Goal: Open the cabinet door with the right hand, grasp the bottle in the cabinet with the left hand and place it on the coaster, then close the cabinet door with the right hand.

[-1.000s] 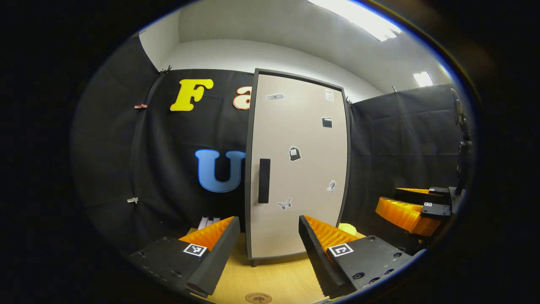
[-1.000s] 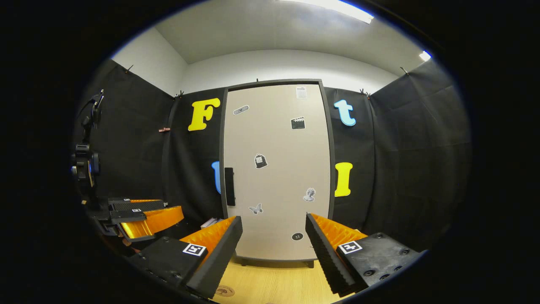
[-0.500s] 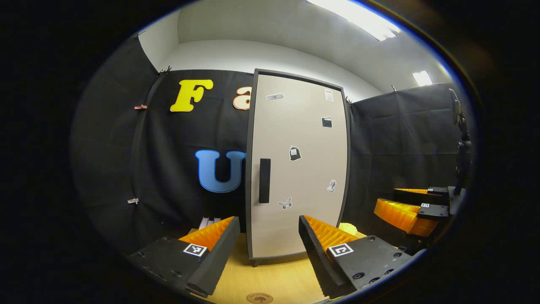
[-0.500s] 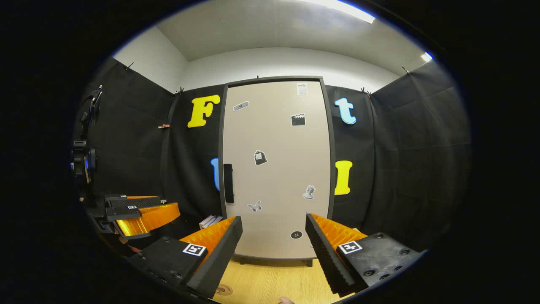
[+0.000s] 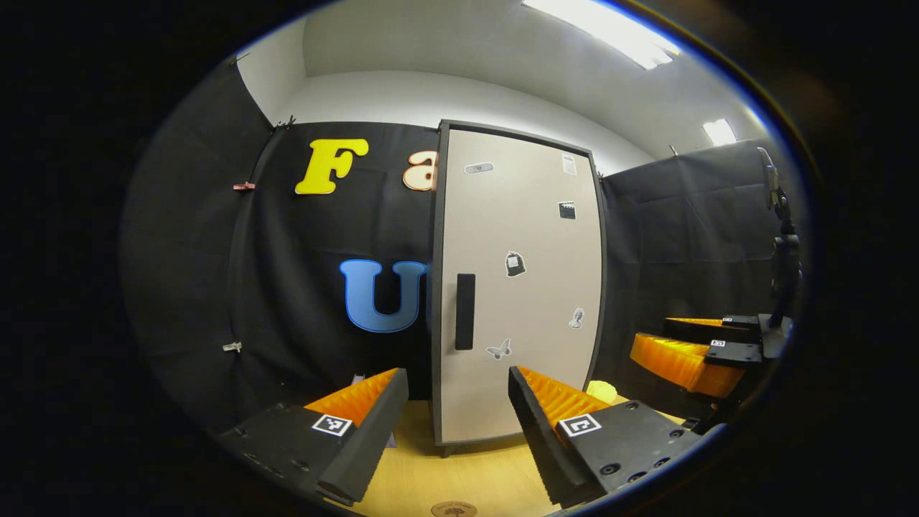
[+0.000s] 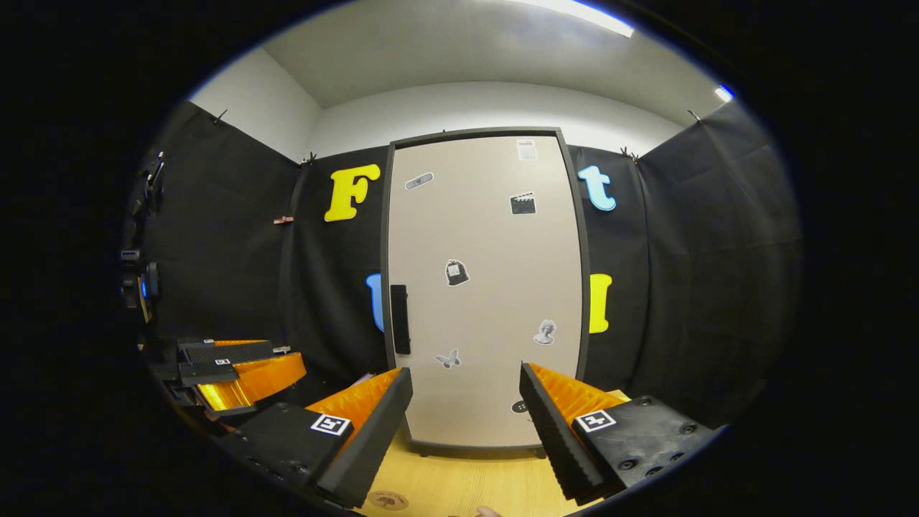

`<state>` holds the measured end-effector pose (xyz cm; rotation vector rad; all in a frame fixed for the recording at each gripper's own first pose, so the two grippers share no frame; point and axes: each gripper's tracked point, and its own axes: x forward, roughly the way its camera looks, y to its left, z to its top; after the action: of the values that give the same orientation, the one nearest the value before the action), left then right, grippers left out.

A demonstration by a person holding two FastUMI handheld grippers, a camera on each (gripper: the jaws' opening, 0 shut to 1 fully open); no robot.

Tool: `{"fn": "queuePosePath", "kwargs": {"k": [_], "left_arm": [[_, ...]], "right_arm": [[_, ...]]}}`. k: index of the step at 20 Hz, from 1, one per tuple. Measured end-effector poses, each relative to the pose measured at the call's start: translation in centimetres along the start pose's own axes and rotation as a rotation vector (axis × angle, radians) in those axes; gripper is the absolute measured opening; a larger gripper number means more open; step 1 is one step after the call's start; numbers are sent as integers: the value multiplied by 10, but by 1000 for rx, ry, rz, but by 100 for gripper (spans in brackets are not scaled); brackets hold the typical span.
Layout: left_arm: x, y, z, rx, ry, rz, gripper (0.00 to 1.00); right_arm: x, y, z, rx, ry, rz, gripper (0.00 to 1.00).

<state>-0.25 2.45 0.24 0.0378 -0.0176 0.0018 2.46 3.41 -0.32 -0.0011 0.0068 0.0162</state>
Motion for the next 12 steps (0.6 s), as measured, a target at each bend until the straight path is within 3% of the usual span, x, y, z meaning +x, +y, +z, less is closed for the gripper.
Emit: {"fn": "queuePosePath", "kwargs": {"k": [8, 12], "left_arm": [[7, 35, -11, -10, 22, -7, 89], [9, 63, -19, 0, 31, 13, 89]], "right_arm": [[43, 42, -10, -4, 13, 32, 98], [77, 56, -13, -1, 8, 11, 98]]}}
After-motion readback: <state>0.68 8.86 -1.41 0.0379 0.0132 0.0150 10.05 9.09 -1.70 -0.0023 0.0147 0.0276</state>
